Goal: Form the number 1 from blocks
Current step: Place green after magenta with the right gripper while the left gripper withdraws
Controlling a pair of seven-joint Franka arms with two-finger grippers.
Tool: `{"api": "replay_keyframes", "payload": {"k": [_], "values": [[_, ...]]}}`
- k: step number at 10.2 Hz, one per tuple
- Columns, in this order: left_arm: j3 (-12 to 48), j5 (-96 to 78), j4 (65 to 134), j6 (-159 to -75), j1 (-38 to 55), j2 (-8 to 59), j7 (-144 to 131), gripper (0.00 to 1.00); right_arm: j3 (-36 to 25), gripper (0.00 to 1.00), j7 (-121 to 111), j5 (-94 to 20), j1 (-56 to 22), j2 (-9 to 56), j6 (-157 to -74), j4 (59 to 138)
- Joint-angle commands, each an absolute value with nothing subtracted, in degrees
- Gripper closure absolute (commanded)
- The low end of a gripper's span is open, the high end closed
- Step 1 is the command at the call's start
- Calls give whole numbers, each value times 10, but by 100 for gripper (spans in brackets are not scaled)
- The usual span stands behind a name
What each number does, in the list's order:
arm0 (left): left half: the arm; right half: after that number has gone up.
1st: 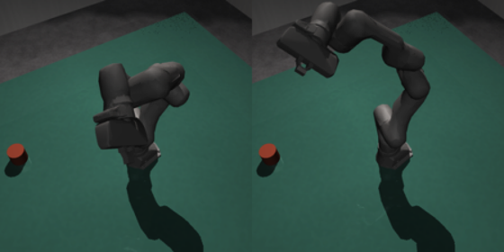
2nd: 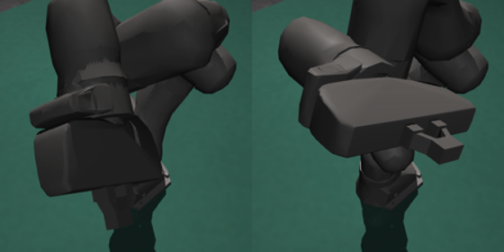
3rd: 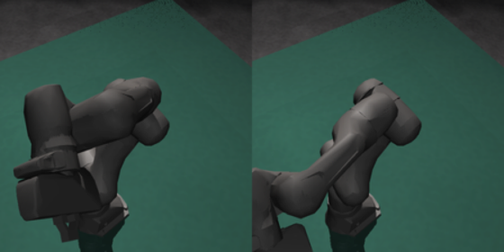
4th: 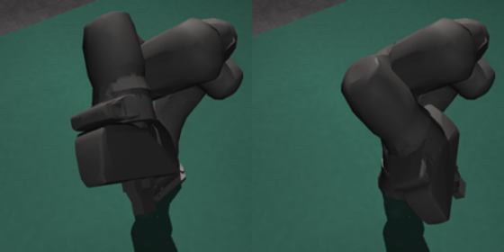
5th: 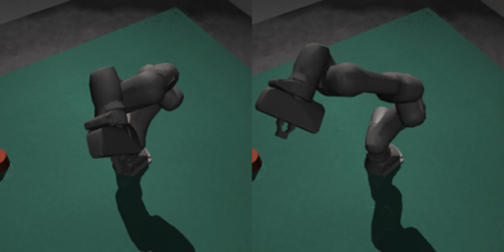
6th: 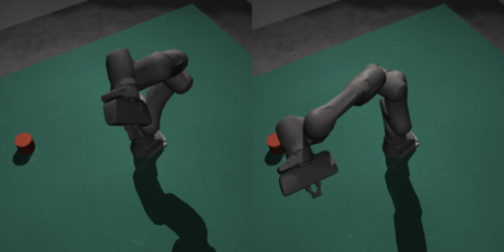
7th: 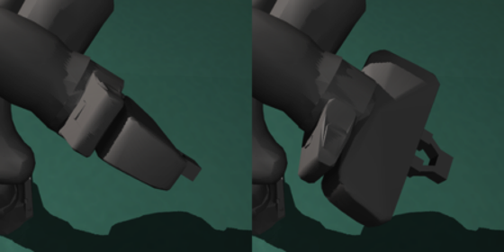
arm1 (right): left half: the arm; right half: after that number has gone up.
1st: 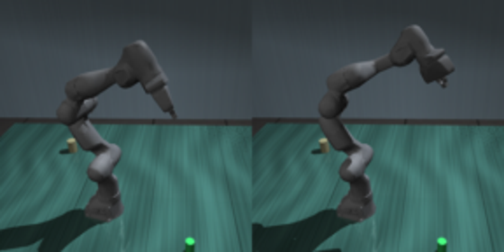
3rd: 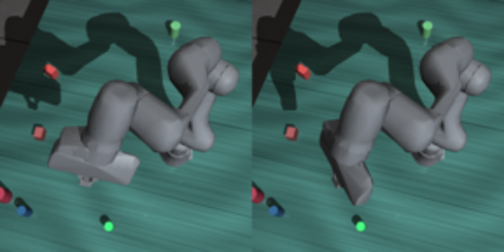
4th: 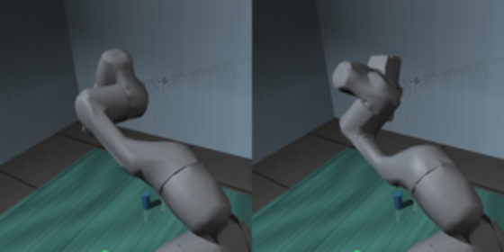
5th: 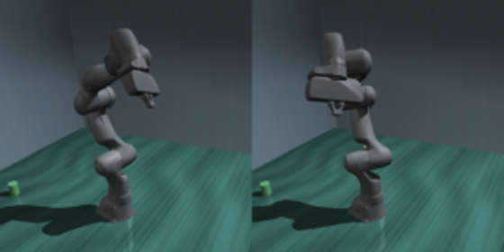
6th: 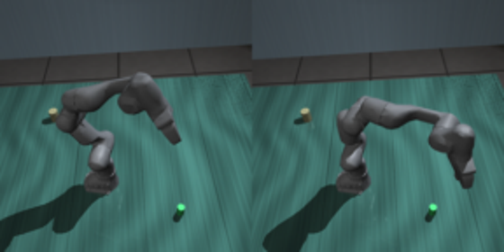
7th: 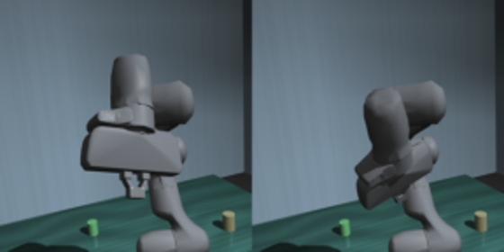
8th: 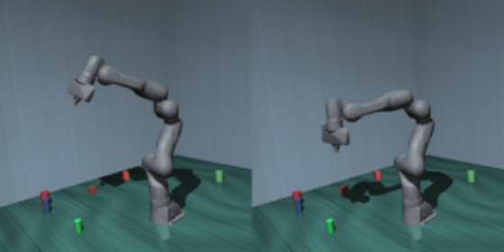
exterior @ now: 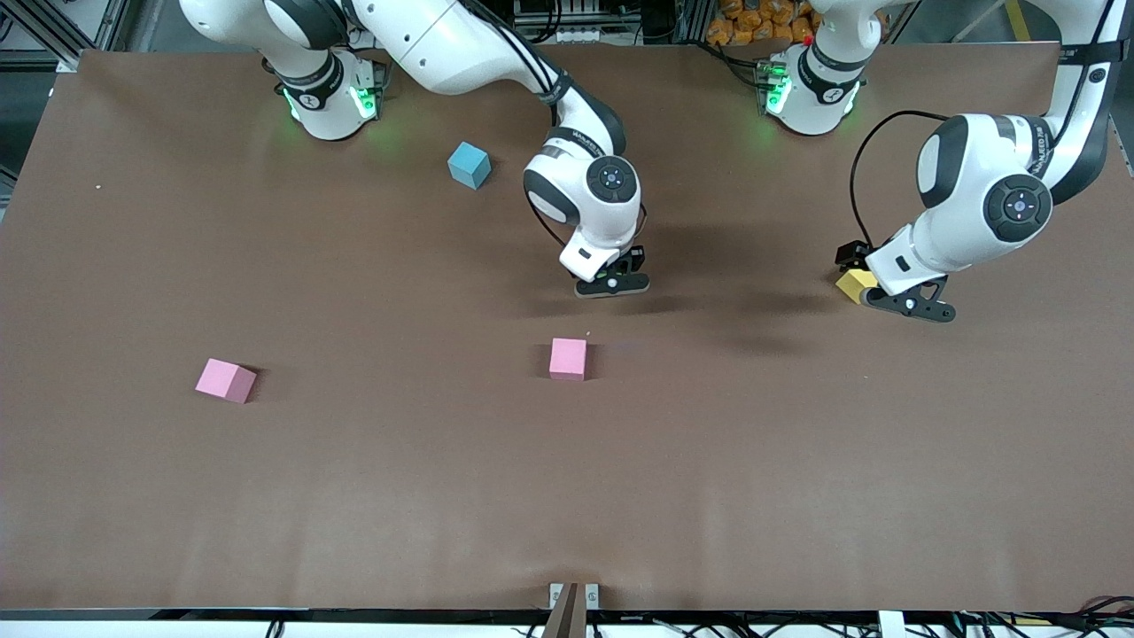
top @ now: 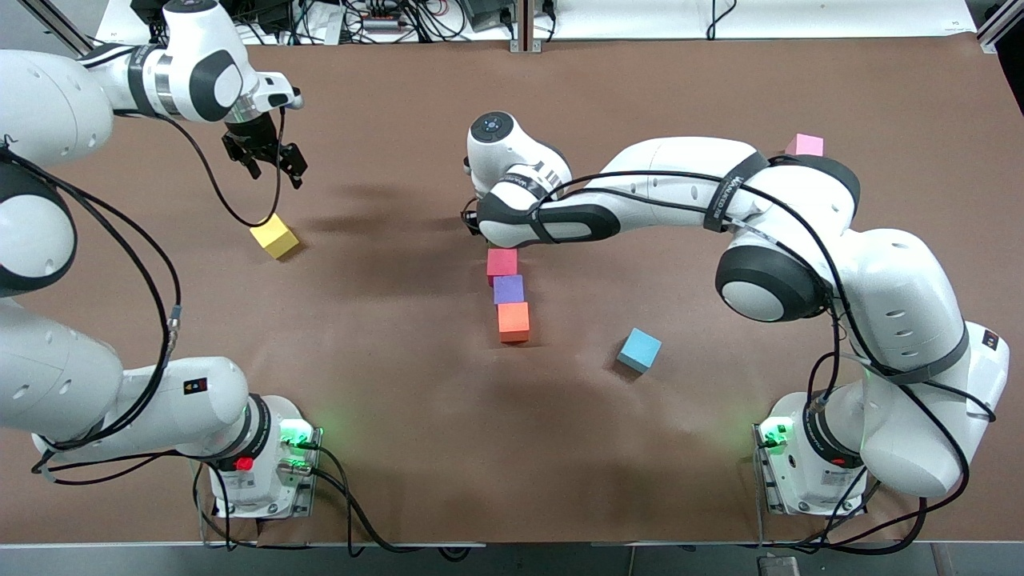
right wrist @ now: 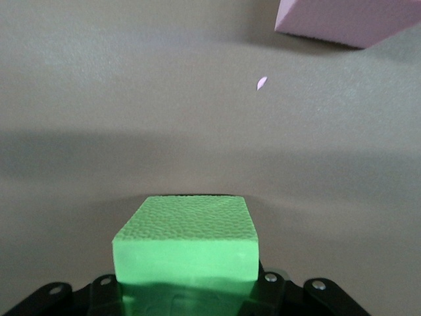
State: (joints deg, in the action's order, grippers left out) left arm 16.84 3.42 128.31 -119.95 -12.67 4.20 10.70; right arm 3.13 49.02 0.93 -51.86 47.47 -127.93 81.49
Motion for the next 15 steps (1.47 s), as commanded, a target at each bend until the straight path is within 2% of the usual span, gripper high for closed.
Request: {"api": "replay_keyframes", "payload": {"k": [1,6,9,10,11,12,13,15], "values": [[172,55,1287,-1208,-161,63,196,0,27,100,500,3,-525,481,-1276,817],[172,84,1331,-1281,-174,82,259,0,29,100,512,2,-537,469,-1281,833],[173,77,1295,-1270,-174,71,196,0,29,100,512,2,-539,464,-1280,843],[172,77,1270,-1260,-169,72,117,0,29,62,513,2,-539,464,-1275,843],[170,77,1247,-1255,-164,68,59,0,29,1,525,3,-541,461,-1280,843],[165,76,1229,-1241,-157,60,44,0,28,0,526,5,-541,459,-1281,840],[126,70,1215,-1223,-127,49,39,0,26,0,526,5,-538,451,-1281,838],[-12,7,1206,-1217,-16,22,32,0,23,0,526,6,-525,432,-1277,833]]}}
